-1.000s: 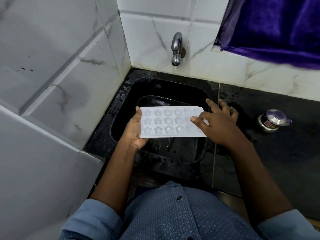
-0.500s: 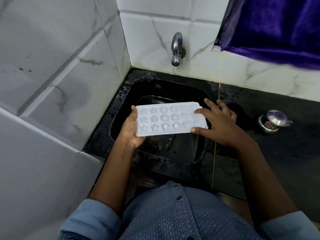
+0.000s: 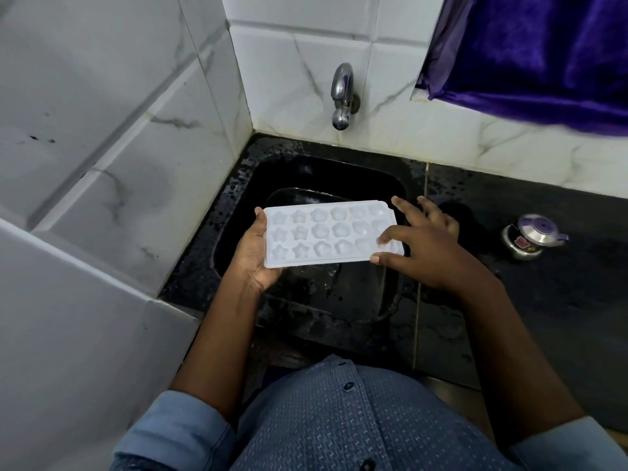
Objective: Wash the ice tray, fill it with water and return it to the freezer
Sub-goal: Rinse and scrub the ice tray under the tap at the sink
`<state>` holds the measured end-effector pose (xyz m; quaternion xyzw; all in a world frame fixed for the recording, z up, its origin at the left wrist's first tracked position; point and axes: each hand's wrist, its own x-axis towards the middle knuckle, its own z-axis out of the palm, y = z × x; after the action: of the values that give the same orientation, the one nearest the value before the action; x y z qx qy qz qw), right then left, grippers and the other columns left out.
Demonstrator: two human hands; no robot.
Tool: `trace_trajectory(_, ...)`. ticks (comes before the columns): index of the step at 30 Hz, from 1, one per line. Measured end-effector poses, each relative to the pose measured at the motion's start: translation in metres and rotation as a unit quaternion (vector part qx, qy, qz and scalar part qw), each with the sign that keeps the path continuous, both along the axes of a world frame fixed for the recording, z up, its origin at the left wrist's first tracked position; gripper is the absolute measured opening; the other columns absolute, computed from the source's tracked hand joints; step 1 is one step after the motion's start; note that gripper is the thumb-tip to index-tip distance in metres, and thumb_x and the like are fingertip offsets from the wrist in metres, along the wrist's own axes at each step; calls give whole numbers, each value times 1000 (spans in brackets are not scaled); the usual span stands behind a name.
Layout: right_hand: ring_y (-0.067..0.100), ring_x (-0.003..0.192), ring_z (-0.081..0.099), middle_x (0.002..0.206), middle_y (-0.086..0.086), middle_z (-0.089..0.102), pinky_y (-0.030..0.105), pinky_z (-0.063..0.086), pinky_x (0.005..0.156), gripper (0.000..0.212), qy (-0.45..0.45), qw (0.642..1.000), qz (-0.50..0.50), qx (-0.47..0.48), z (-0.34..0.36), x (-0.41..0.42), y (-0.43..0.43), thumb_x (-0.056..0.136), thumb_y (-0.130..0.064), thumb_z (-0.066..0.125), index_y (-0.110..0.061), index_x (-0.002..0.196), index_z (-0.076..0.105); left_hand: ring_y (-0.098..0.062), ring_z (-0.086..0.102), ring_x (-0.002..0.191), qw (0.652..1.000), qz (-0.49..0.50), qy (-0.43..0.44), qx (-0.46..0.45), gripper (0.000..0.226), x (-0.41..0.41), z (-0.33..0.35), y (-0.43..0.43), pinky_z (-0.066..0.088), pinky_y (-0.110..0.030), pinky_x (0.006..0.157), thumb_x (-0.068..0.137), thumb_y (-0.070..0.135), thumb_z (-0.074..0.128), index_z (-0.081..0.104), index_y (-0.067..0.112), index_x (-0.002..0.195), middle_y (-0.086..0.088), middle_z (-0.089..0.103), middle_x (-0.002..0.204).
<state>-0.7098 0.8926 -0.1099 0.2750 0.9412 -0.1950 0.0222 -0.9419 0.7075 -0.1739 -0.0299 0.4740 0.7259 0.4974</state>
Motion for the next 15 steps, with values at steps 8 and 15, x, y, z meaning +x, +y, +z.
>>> trace_trajectory(8,22,160,-8,175,-9,7,48,-3,122,39,-11,1000,0,-6,0,0,-5,89,-73,60,-42,111,70,-34,77,106,1000,-4,2,-1,71,-1,-1,-1,65,-49,73,106,67,33,67,9,131,-19,76,124)
trace_trajectory(15,22,160,-9,175,-9,9,46,-4,121,35,-17,1000,-5,-7,0,-2,-10,91,-72,59,-40,98,73,-37,71,120,1000,-16,4,13,76,-2,-3,-5,64,-54,88,105,69,34,62,7,140,-20,70,135)
